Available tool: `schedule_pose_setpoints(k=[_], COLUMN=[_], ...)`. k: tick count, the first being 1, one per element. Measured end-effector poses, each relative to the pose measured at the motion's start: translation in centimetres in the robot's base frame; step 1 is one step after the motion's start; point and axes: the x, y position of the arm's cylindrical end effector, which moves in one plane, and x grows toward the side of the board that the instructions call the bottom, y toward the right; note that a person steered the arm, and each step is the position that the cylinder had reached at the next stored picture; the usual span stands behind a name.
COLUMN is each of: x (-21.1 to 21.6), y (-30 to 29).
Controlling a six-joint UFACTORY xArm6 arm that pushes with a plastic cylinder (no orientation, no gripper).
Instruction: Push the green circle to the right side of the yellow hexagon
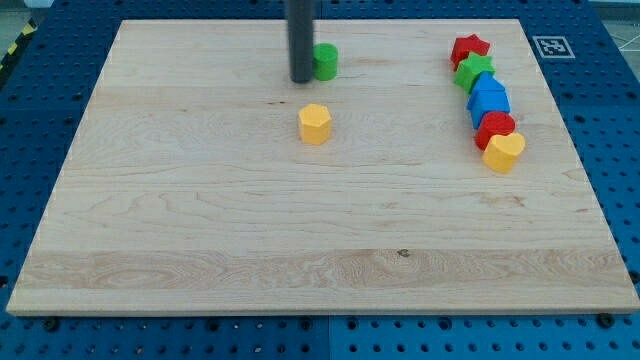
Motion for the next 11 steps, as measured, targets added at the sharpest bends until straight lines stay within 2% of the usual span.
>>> schedule_pose_setpoints(k=[1, 2, 4, 5, 6, 7, 9, 10, 11], x=[-3.8, -4.0, 3.2, 5.0, 0.9, 0.6, 10.5, 11.3, 6.7], y=[-2.4, 0.9, 6.0, 9.4, 9.5, 12.7, 15.8, 17.6, 15.6])
